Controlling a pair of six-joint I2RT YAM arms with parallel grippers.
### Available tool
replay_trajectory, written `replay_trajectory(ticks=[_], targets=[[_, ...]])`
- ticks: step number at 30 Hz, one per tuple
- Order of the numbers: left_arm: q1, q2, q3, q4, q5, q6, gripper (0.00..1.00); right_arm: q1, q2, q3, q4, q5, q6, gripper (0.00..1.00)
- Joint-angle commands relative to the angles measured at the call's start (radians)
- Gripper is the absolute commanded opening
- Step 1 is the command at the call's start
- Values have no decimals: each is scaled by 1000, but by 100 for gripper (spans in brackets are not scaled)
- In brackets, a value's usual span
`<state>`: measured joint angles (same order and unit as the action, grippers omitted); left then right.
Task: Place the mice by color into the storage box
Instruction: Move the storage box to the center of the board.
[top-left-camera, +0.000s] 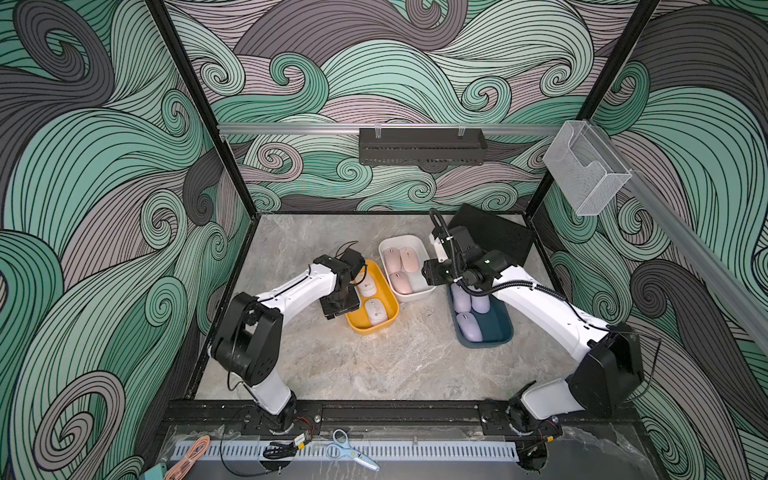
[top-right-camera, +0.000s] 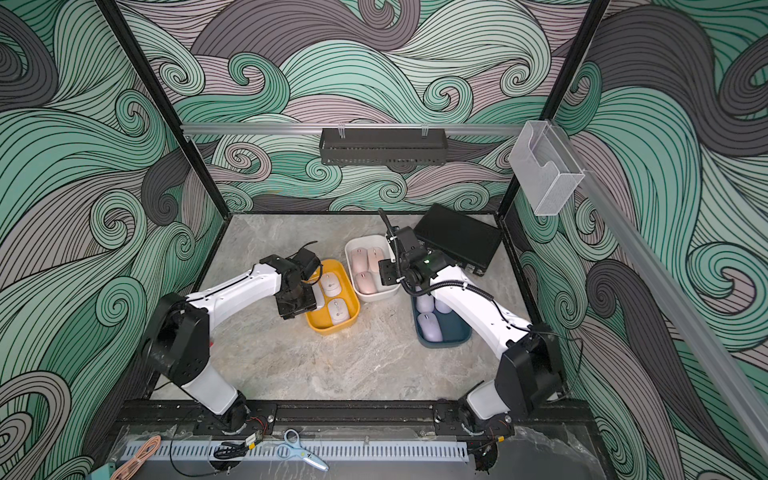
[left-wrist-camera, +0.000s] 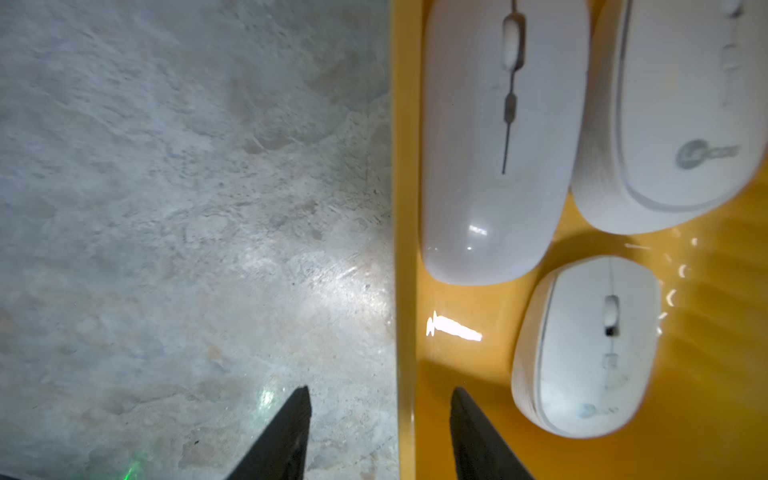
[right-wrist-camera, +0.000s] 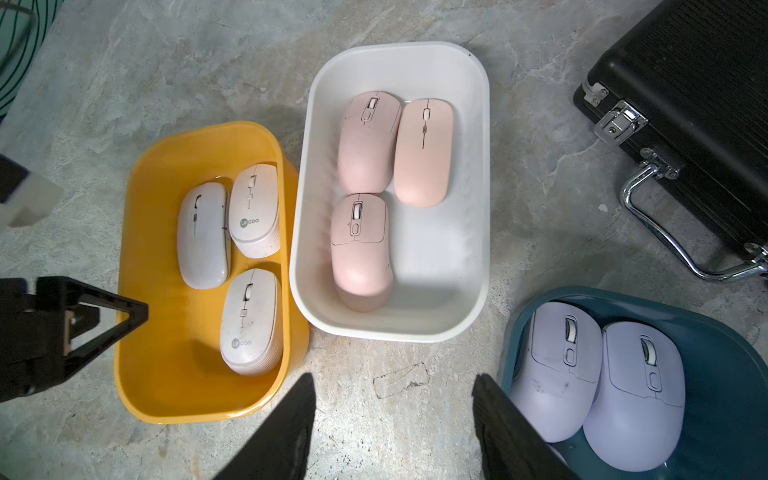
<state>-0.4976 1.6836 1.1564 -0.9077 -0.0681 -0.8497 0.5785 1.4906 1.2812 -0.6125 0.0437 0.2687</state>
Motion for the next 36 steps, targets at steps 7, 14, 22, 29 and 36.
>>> replay_trajectory(ticks=[7, 14, 22, 29, 36], targets=[[33, 6, 31, -1, -105, 73, 26, -10, 22, 13, -29, 21, -2, 60], [62, 76, 144, -90, -125, 245, 2, -25, 121, 75, -26, 45, -21, 52], [126, 159, 188, -100, -186, 367, 0, -82, 252, 179, -28, 14, -43, 52], [182, 256, 300, -145, -187, 524, 0, -124, 428, 294, -60, -37, -53, 54], [247, 298, 326, -161, -211, 585, 0, -124, 529, 338, -74, -33, -39, 53]])
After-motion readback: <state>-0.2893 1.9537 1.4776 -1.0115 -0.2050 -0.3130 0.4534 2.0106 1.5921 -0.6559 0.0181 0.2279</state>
